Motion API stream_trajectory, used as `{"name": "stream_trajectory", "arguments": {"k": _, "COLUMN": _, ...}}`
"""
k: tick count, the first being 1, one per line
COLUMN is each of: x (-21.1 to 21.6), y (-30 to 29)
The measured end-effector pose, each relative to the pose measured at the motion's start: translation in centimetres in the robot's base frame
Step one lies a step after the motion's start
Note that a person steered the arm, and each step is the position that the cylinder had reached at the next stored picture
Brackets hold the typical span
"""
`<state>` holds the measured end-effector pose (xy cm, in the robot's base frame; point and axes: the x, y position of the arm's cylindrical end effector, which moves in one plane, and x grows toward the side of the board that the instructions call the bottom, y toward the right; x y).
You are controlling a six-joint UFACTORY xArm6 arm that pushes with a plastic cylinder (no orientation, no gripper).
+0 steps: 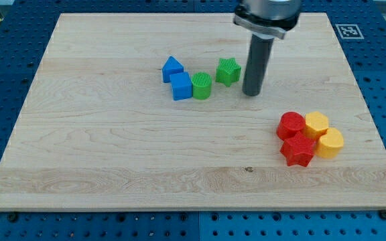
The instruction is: Push the green star to the top of the green circle
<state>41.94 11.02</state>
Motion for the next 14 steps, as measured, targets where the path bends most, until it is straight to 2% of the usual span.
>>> {"name": "stream_trajectory", "arguments": {"k": 1, "x": 0.0, "y": 3.1}}
{"name": "stream_trajectory", "arguments": {"k": 3, "x": -4.3, "y": 3.8}}
{"name": "stream_trajectory", "arguments": {"k": 11, "x": -5.3, "y": 2.7}}
{"name": "stream_trajectory", "arguments": {"k": 14, "x": -5.3, "y": 0.5}}
